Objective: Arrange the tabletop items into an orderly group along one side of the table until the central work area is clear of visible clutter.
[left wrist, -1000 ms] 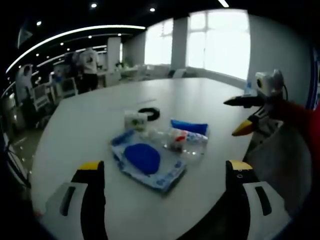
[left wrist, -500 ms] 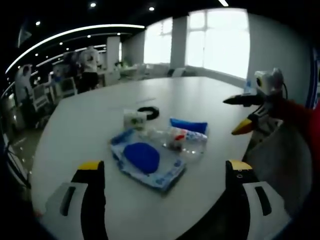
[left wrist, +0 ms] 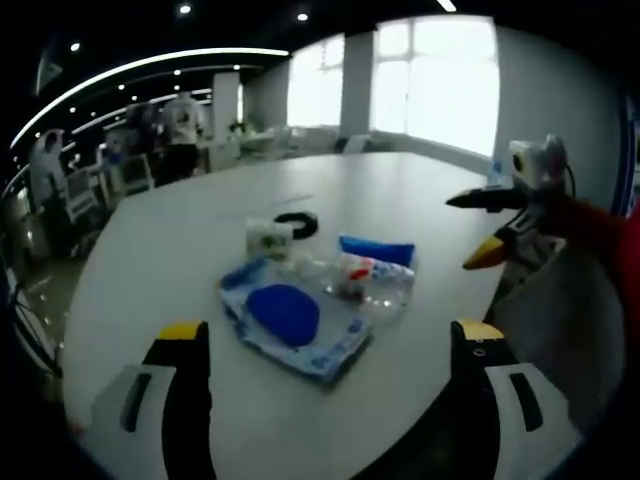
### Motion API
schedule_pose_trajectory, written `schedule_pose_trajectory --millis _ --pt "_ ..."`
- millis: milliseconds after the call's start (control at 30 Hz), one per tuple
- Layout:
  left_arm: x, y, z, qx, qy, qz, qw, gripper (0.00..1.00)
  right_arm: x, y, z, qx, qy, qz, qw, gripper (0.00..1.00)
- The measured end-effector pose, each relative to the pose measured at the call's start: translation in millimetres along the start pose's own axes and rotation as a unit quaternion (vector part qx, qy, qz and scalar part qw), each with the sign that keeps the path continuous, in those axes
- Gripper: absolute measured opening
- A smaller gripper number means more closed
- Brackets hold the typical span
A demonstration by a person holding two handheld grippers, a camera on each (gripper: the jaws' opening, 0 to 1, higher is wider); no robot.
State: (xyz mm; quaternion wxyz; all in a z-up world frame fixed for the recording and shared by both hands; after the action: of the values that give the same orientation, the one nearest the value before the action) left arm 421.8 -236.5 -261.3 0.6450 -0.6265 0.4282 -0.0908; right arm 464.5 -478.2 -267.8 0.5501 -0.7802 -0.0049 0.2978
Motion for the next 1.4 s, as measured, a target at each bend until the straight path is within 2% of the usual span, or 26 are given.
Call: schedule_pose_trajectory --millis 1000,1400 --pt "0.0 0.2 -0.2 -0.001 0.0 0.0 1.0 0.96 0.8 1.2 -2.3 0.003 0.004 0.002 1.0 1.0" --pt "3.7 -3.7 -2.9 -0.005 0.016 0.003 0.9999 0.93 -0.2 1.3 -4.8 0.004 0.012 0.004 0.9999 1.0"
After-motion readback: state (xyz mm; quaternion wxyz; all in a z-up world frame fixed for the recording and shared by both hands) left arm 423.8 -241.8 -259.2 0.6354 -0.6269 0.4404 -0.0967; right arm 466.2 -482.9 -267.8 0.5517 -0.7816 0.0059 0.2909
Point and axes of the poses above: the point that each gripper's makers call its tool centre point, and the gripper's own axes: x roughly forward along the fingers, z roughly to its left, y roughly out of its underside, the point moved 3 cm from there along -x, roughly backward along the fingers, and after that the axes turned 13 degrees about y, right-handed, at the moved point
